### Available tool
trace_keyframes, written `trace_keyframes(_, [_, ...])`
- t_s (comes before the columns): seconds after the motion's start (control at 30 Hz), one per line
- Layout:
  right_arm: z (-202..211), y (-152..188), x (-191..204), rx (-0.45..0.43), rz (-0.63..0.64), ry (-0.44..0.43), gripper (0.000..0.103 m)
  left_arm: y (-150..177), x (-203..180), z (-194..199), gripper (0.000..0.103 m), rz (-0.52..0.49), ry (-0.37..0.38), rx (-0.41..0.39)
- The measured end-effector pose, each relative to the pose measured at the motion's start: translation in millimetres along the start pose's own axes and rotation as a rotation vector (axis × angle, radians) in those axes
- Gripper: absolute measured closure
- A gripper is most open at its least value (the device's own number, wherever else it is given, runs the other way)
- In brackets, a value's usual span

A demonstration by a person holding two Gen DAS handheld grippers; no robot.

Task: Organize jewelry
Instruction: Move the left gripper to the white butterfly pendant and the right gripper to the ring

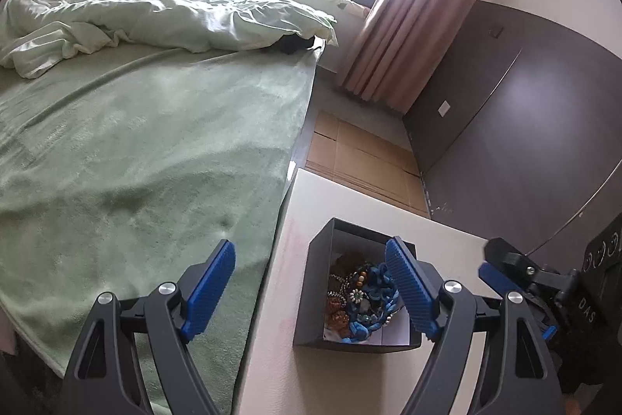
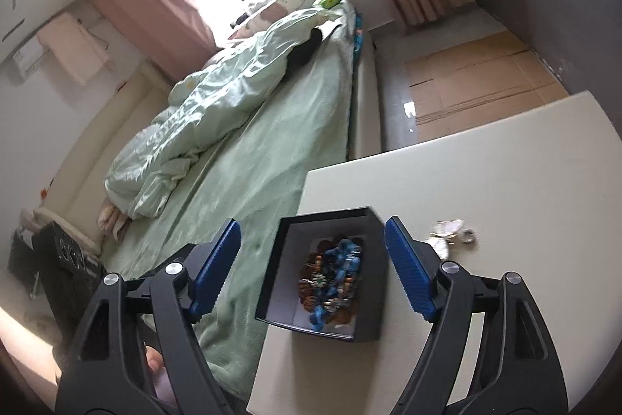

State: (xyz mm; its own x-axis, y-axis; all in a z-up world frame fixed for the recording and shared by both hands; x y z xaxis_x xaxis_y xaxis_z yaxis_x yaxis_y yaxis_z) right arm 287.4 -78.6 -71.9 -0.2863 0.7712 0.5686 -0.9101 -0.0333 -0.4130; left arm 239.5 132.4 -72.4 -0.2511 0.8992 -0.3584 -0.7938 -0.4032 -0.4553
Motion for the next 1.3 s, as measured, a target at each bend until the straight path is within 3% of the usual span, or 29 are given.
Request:
trace_keyframes(0.2, [17,6,-24,0.0,-0.03,0.066,0.026,4,-17,-6,0.026,-0.056,-0.005,0.01])
trace_keyframes(0.5, [35,9,-59,0.005,-0.086,0.116,0.026,16,-78,-19,0.027,-0.23,0.019,0.071])
trace_keyframes(0.57, [36,10,-67,0.013,-0.106,0.132,0.027,19,-91,-25,0.033,-0.265,0.023,0.102])
trace_keyframes(0.77, [33,14,-96,0.084,-0.161,0.157,0.052,25,-129,-50,0.053,-0.342,0.017,0.201])
trace_keyframes(0.9, [38,16,-107,0.096,-0.177,0.158,0.058,24,-147,-64,0.062,-0.367,0.017,0.244])
trace_keyframes(1.13, [54,17,-129,0.081,-0.218,0.152,0.058,24,-170,-93,0.072,-0.397,-0.017,0.322])
trace_keyframes(1.3, [63,17,-140,0.073,-0.237,0.144,0.058,26,-184,-116,0.074,-0.423,-0.059,0.37])
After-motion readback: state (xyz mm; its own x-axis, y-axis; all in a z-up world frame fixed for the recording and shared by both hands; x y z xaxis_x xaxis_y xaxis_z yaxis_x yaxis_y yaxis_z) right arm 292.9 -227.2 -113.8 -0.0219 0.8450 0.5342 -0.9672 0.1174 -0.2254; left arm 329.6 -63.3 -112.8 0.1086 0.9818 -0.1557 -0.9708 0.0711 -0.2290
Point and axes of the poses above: each gripper's, at about its wrist camera, not at the fingertips, and z roughly against the way its jaws point, x to its left, y to its underside, the point moved 5 cm from there along -z, roughly the way its jaws point, and after that the axes turned 15 degrees about x, right-handed, at the moved point
